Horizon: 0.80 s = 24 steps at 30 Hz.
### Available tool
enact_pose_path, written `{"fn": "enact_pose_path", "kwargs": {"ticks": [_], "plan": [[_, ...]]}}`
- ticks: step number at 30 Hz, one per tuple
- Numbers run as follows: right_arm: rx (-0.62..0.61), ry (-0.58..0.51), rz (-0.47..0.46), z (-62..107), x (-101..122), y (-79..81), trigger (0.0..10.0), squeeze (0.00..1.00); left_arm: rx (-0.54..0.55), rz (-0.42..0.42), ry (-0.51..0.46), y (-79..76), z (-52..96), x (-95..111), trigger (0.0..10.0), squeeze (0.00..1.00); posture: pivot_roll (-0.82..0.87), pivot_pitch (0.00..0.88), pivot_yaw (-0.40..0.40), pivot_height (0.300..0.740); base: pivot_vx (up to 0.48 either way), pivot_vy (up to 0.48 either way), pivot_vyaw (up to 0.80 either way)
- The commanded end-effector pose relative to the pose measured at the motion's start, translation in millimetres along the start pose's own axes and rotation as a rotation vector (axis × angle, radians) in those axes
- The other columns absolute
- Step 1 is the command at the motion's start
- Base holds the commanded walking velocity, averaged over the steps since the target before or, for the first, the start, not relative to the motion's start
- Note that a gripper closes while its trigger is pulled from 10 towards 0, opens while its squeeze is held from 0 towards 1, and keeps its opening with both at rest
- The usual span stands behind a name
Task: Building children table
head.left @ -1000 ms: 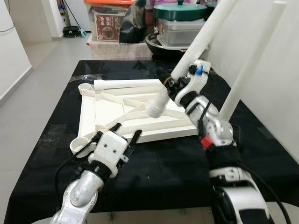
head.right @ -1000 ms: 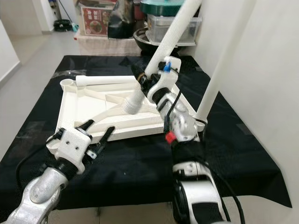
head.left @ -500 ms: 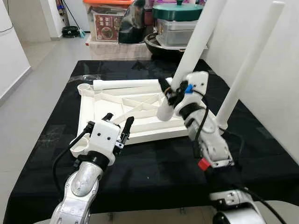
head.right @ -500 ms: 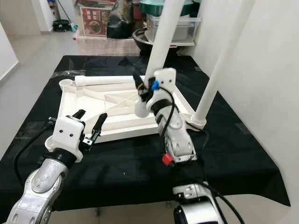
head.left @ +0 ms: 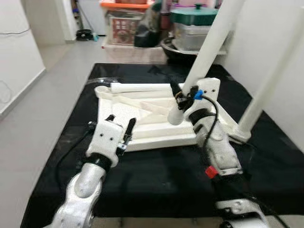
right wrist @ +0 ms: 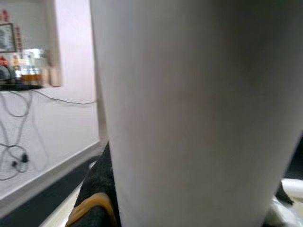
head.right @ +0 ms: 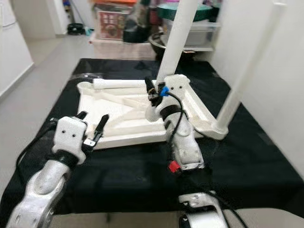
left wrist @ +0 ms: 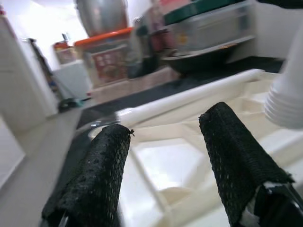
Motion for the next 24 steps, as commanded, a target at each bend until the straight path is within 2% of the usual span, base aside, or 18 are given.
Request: {"fn": "enact_pose_path", "kwargs": {"ticks": [1, 14, 24], "plan": [[-0.041, -0.018, 0.019, 2.9, 3.6, -12.0, 10.0, 0.0, -0.011, 0.006, 0.021, -5.7, -0.5, -3.8, 10.0, 0.0, 0.1, 0.0, -0.068, 0.74, 0.0, 0.405, 0.0], [-0.028, -0.015, 0.03, 3.1, 3.0, -9.2, 10.0, 0.0, 0.011, 0.005, 0.027, -4.0, -1.9, -3.8, 10.0, 0.0, 0.1, 0.0, -0.071, 0.74, 0.0, 0.0, 0.0], [0.0, -0.023, 0.039, 1.3, 4.8, -4.9, 10.0, 0.0, 0.02, -0.002, 0.035, -4.8, -1.5, -4.0, 10.0, 0.0, 0.1, 0.004, -0.072, 0.74, 0.0, 0.0, 0.8]]}}
Point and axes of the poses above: a point about 5 cm out from each wrist's last joint towards the gripper, its own z axis pointing back from the gripper into the wrist, its own x axis along the axis of the wrist's last joint, y = z × x, the point moved 2 cm from there along -z, pointing out of the wrist towards the gripper, and after that the axes turned 3 degrees about z, right-handed, at the moved point
